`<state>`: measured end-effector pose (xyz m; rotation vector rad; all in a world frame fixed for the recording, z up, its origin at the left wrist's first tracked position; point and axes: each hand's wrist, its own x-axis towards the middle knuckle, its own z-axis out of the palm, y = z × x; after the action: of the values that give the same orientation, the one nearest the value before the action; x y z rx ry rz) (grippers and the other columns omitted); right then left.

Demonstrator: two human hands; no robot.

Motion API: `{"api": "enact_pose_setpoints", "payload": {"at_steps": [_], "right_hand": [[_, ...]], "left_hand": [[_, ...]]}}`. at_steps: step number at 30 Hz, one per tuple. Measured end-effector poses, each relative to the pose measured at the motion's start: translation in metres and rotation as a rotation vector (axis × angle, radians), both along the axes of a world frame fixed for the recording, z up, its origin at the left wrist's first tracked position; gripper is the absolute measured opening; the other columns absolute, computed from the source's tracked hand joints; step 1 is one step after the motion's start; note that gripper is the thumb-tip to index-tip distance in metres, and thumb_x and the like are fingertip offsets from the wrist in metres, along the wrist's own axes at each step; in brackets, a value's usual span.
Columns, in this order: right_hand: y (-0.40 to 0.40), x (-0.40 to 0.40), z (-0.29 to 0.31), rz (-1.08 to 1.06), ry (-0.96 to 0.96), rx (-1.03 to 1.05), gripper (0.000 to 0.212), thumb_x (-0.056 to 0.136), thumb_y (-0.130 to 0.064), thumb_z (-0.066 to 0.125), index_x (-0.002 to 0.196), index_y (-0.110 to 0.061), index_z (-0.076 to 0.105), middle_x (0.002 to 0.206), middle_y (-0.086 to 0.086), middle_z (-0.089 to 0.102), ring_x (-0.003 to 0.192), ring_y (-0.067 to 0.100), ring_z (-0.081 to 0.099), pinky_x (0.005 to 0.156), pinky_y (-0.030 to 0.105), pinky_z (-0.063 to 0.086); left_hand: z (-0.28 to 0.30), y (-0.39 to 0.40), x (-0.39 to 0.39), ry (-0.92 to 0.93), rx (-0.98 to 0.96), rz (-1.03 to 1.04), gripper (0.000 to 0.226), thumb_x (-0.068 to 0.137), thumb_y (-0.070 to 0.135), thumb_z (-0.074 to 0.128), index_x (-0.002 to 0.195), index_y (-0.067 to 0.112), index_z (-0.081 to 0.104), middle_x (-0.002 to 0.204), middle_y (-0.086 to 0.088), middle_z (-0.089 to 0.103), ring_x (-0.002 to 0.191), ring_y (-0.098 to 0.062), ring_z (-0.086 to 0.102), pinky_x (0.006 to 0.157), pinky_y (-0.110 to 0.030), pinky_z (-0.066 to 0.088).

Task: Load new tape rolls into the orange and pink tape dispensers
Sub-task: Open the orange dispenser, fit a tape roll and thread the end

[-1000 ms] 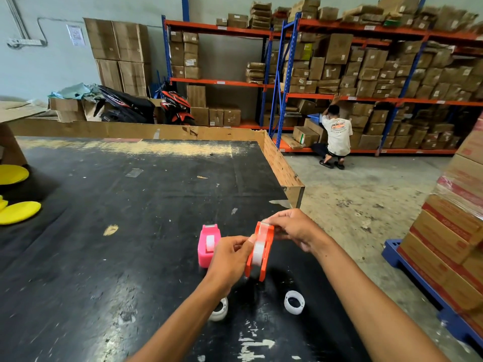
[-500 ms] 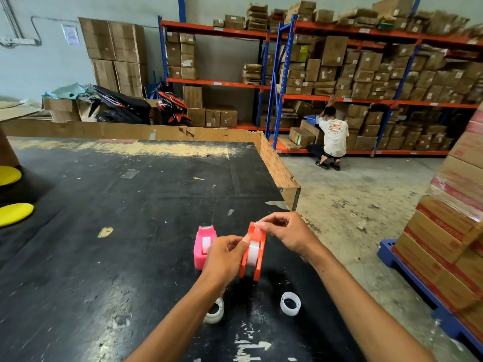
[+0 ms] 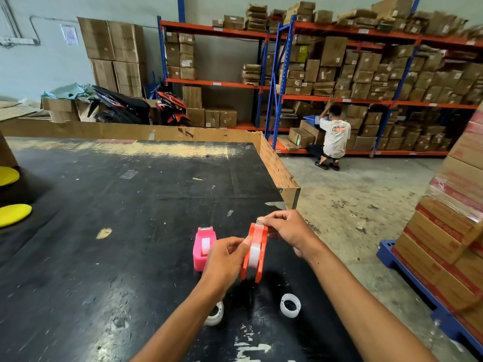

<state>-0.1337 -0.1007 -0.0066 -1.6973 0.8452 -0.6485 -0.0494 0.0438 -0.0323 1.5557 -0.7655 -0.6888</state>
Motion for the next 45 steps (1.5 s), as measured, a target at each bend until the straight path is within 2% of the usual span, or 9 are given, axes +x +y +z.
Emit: {"api": "enact_pose_setpoints", "payload": {"at_steps": [6, 10, 15, 19, 24, 29, 34, 40, 45], "right_hand": [[-0.003, 0.004, 0.0, 0.023, 0.023, 0.166, 0.014, 0.086, -0.017, 0.067, 0.091, -0.005, 0.072, 0.088, 0.012, 0.073, 0.081, 0.02, 0.068, 0.083, 0.038, 0.057], [0.002, -0.002, 0.006, -0.045, -0.067, -0.03, 0.011, 0.089, -0.01, 0.062, 0.09, -0.014, 0.073, 0.093, 0.006, 0.073, 0.086, 0.016, 0.067, 0.081, 0.032, 0.056], [0.01, -0.01, 0.007, 0.121, -0.057, -0.255, 0.01, 0.082, -0.013, 0.071, 0.091, -0.009, 0.076, 0.089, 0.0, 0.074, 0.082, 0.004, 0.067, 0.072, 0.014, 0.054], [0.008, -0.008, -0.002, 0.116, 0.021, -0.373, 0.016, 0.077, -0.021, 0.077, 0.09, -0.011, 0.077, 0.093, 0.007, 0.073, 0.087, 0.014, 0.067, 0.074, 0.02, 0.052], [0.012, -0.008, -0.005, 0.093, -0.033, -0.317, 0.013, 0.078, -0.018, 0.076, 0.087, -0.009, 0.077, 0.088, 0.008, 0.075, 0.081, 0.014, 0.07, 0.075, 0.025, 0.056], [0.012, -0.006, -0.011, 0.035, -0.018, -0.1, 0.025, 0.087, -0.034, 0.064, 0.08, -0.013, 0.078, 0.084, 0.009, 0.077, 0.08, 0.018, 0.067, 0.082, 0.032, 0.052], [0.016, -0.008, -0.022, -0.082, -0.116, -0.056, 0.014, 0.091, -0.022, 0.06, 0.095, -0.018, 0.073, 0.091, -0.004, 0.072, 0.088, 0.011, 0.065, 0.08, 0.028, 0.052], [0.014, -0.008, -0.043, -0.12, -0.091, 0.083, 0.032, 0.092, -0.021, 0.058, 0.074, 0.002, 0.069, 0.062, 0.004, 0.062, 0.059, 0.011, 0.061, 0.052, 0.019, 0.051], [0.0, 0.001, -0.052, -0.17, 0.019, 0.001, 0.051, 0.088, -0.026, 0.058, 0.044, -0.021, 0.033, 0.047, -0.005, 0.031, 0.049, 0.011, 0.031, 0.052, 0.03, 0.025]], "left_hand": [[0.004, 0.002, 0.003, 0.026, 0.019, 0.001, 0.021, 0.093, 0.028, 0.057, 0.077, 0.021, 0.069, 0.08, -0.013, 0.074, 0.067, -0.016, 0.063, 0.053, -0.021, 0.052], [0.007, 0.004, 0.003, 0.045, 0.044, 0.015, 0.024, 0.094, 0.029, 0.054, 0.076, 0.02, 0.067, 0.076, -0.006, 0.069, 0.063, -0.015, 0.06, 0.049, -0.02, 0.05], [0.006, 0.004, 0.004, 0.046, 0.067, 0.02, 0.027, 0.093, 0.031, 0.055, 0.088, 0.011, 0.071, 0.073, -0.004, 0.069, 0.059, -0.012, 0.06, 0.048, -0.018, 0.049], [0.006, 0.002, 0.003, 0.015, 0.048, 0.03, 0.02, 0.094, 0.027, 0.054, 0.088, 0.015, 0.068, 0.073, 0.001, 0.069, 0.062, -0.007, 0.062, 0.046, -0.012, 0.047], [0.0, 0.003, 0.006, -0.032, 0.04, 0.023, 0.022, 0.093, 0.028, 0.056, 0.099, 0.013, 0.071, 0.085, -0.002, 0.074, 0.072, -0.009, 0.068, 0.055, -0.016, 0.052], [-0.008, -0.006, 0.005, 0.053, 0.04, 0.023, 0.021, 0.091, 0.028, 0.059, 0.077, 0.016, 0.07, 0.074, -0.008, 0.071, 0.063, -0.016, 0.063, 0.059, -0.034, 0.055], [-0.013, -0.02, 0.005, 0.202, 0.061, 0.063, 0.02, 0.092, 0.026, 0.059, 0.086, 0.009, 0.068, 0.075, -0.007, 0.068, 0.065, -0.018, 0.065, 0.051, -0.026, 0.052], [-0.025, -0.049, 0.008, 0.043, 0.124, 0.136, 0.023, 0.089, 0.029, 0.059, 0.079, 0.014, 0.072, 0.076, -0.009, 0.075, 0.075, -0.026, 0.073, 0.073, -0.045, 0.061], [-0.028, -0.065, 0.007, -0.183, 0.211, 0.172, 0.027, 0.085, 0.023, 0.057, 0.067, 0.009, 0.072, 0.063, -0.005, 0.068, 0.058, -0.019, 0.059, 0.058, -0.029, 0.047]]}}
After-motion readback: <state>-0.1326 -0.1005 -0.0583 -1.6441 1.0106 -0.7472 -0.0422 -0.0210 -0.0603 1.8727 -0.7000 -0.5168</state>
